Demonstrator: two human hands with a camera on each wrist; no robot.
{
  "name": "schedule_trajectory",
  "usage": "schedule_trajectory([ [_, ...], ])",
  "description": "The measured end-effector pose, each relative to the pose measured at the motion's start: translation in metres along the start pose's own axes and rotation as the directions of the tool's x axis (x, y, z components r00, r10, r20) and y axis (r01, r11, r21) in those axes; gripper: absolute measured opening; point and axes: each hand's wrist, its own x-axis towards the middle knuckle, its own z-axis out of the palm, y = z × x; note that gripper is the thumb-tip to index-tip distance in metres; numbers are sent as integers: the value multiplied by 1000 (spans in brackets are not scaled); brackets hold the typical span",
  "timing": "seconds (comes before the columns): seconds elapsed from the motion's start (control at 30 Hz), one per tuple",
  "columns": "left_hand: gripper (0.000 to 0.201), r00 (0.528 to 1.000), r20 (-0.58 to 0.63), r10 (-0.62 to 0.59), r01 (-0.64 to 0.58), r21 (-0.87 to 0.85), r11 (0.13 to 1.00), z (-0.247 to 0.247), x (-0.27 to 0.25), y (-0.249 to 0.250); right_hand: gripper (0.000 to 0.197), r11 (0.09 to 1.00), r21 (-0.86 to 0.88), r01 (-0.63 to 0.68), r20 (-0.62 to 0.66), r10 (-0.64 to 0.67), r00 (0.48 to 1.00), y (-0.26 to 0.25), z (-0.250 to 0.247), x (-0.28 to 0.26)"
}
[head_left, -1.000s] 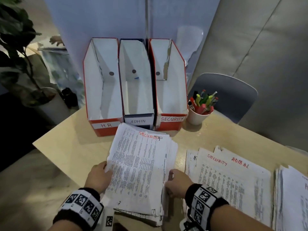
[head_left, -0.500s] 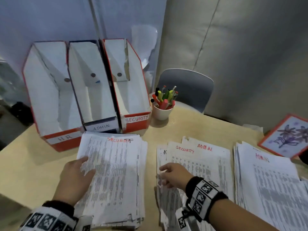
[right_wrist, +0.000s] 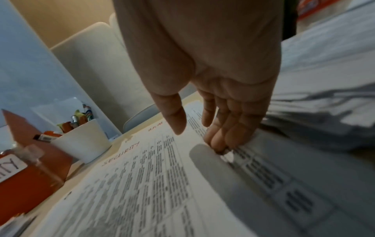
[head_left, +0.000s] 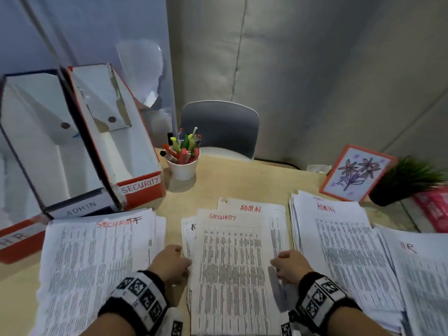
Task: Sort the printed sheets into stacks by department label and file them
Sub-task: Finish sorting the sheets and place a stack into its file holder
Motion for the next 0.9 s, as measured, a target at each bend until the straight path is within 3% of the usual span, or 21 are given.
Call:
schedule_trajectory([
  [0.17,26,993,-67,98,-88,141,986,22,1,3,39,1000,9,16,80,-16,997,8,16,0],
  [0.23,28,987,-103,123,-110,119,987,23,2,2,10,995,62,80,84,-85,993,6,17,-8],
  [0.43,43,981,-175,83,-81,22,996,24,9,-10,24,936,203,288,-78,-278,957,20,0,-4],
  [0.6,47,983,-163,84,-100,-94,991,30,11,-13,28,888,365,281,-42,-286,957,34,-22,-11],
  [0.7,61,980,-177,89,-111,-114,987,34,15,-16,15,852,478,214,60,-275,959,45,-31,-14],
  [0.83,58,974,-169,151,-155,-9,988,36,14,-14,59,807,571,152,152,-286,946,64,-34,-2],
  [0.9,62,973,-154,170,-169,22,985,37,15,-13,37,785,614,88,199,-261,945,62,-34,-2],
])
